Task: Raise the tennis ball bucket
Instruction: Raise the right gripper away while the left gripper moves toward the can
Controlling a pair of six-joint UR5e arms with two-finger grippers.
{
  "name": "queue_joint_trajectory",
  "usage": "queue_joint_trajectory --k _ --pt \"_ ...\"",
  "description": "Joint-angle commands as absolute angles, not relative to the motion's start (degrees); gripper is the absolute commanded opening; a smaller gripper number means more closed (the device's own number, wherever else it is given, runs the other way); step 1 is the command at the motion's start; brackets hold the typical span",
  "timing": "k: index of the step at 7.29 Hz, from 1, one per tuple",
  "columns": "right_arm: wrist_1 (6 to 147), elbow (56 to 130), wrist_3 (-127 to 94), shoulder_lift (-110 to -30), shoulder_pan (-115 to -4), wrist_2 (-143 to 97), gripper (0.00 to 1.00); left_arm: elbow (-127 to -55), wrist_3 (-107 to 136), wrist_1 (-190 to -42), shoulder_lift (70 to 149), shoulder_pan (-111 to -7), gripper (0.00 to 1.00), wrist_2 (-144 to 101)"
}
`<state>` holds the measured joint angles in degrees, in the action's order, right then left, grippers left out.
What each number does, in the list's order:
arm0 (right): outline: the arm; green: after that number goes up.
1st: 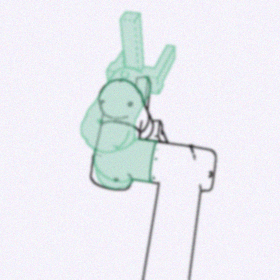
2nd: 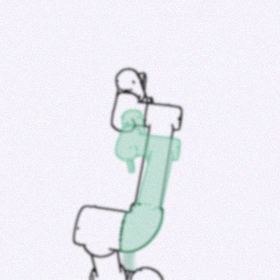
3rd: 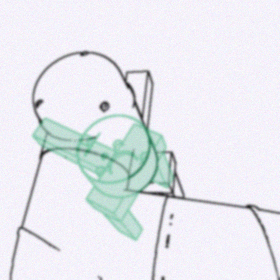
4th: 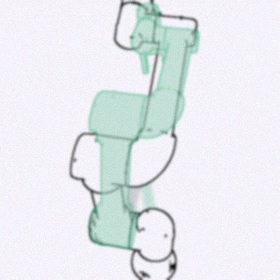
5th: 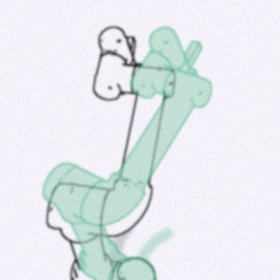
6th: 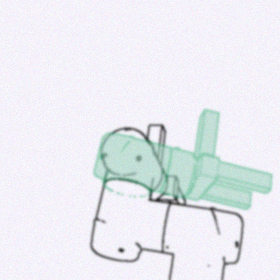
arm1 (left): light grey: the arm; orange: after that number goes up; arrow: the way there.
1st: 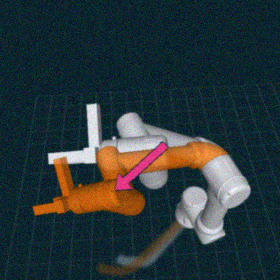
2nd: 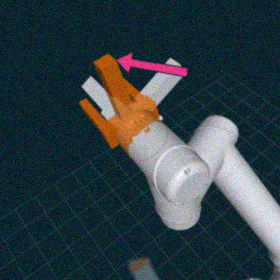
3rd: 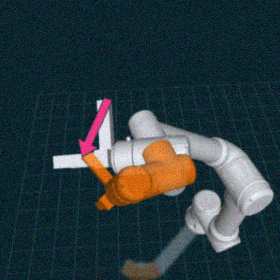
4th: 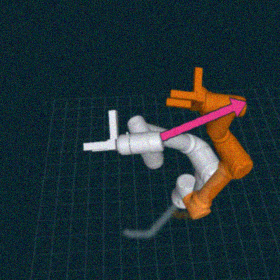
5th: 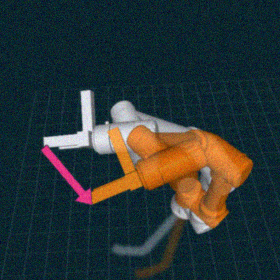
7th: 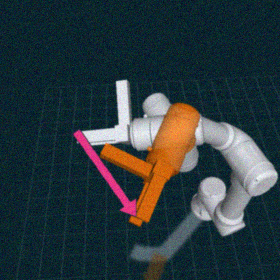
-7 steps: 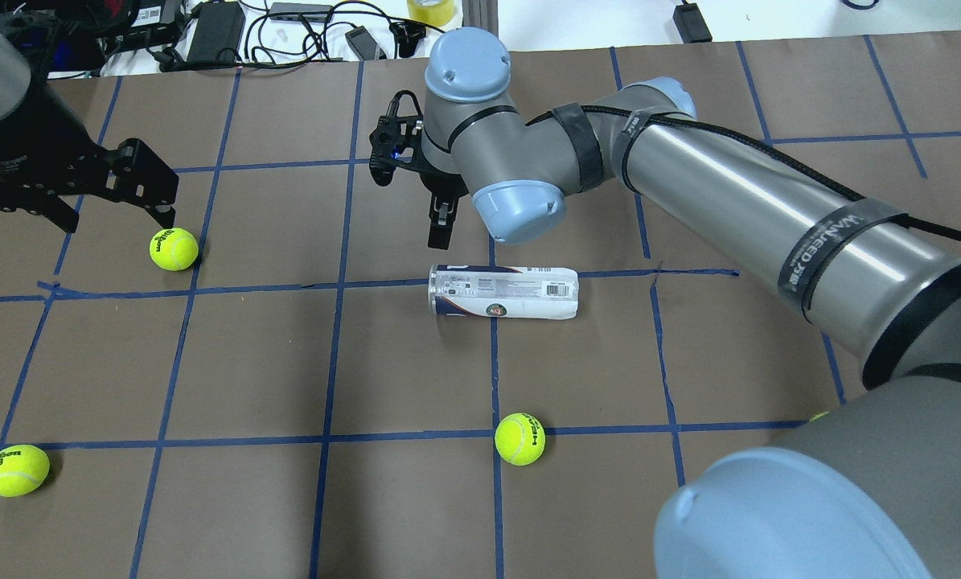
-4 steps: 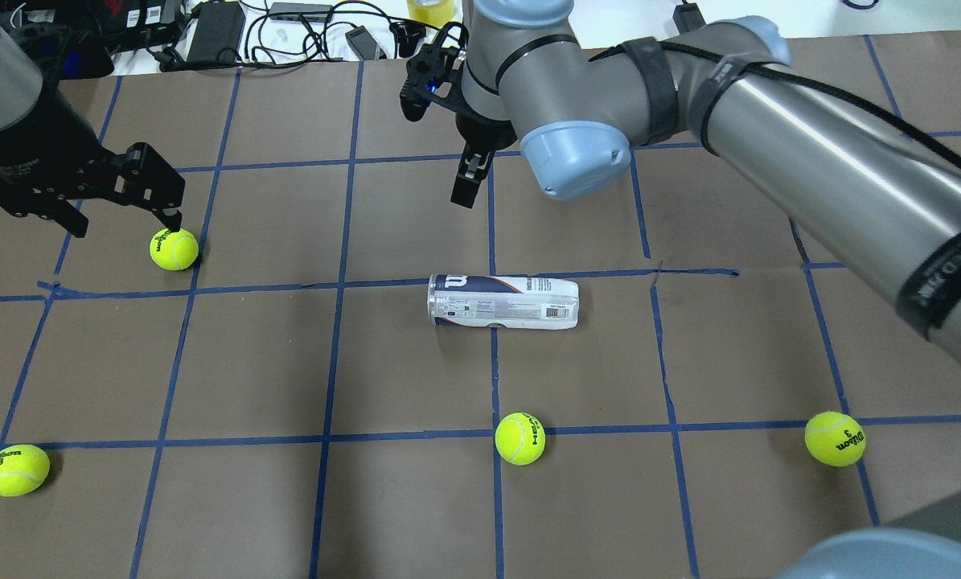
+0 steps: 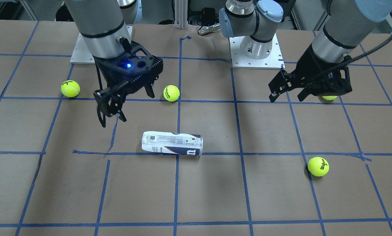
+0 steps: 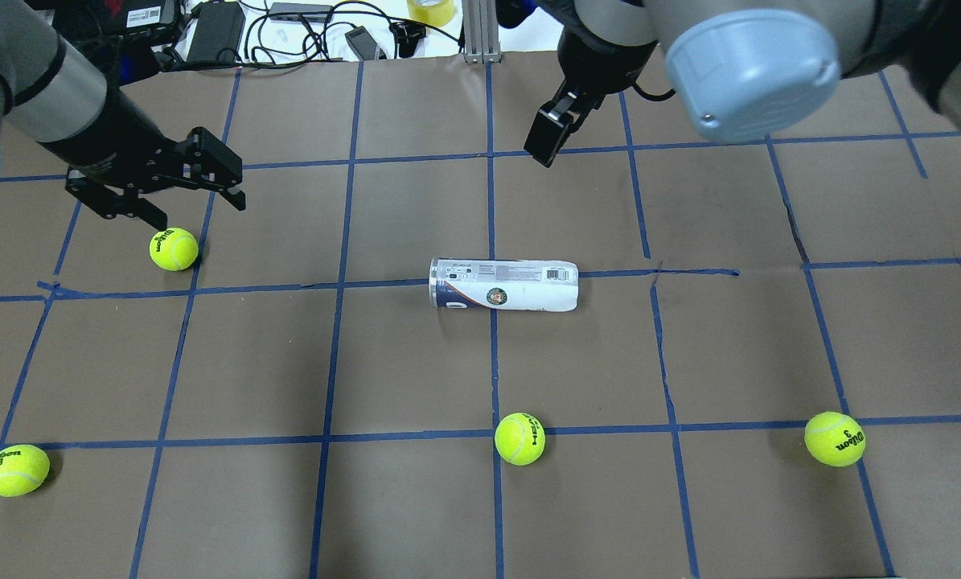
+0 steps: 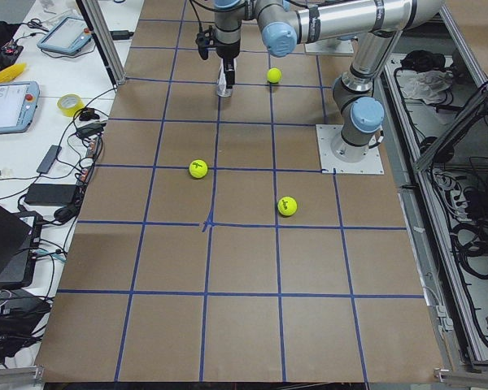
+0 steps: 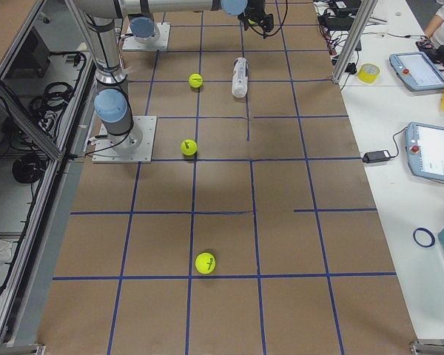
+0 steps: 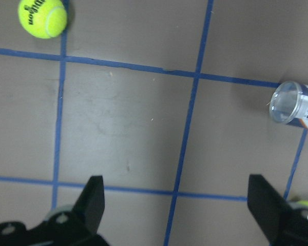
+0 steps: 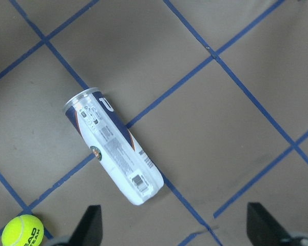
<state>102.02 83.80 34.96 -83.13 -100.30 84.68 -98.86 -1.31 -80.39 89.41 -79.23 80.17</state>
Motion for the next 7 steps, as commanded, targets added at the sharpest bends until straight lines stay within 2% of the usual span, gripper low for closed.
queue_joint_trajectory --k 1,3,5,7 --pt "96.54 83.93 22.55 -88.66 -96.86 88.76 1.0 -102.38 1.38 -71.22 93.76 -79.72 1.0 70.2" --pt "92.38 84.11 15.69 -93.66 -94.59 93.04 1.0 -104.66 1.84 -65.6 98.68 -79.72 1.0 60.5" --pt "85.55 84.37 9.44 -95.26 -92.64 92.03 1.0 -105.64 1.76 -63.72 103.16 -79.98 1.0 47.09" --pt "86.4 84.46 8.79 -95.28 -92.29 91.76 1.0 -106.26 1.67 -62.06 106.77 -82.95 0.99 46.23"
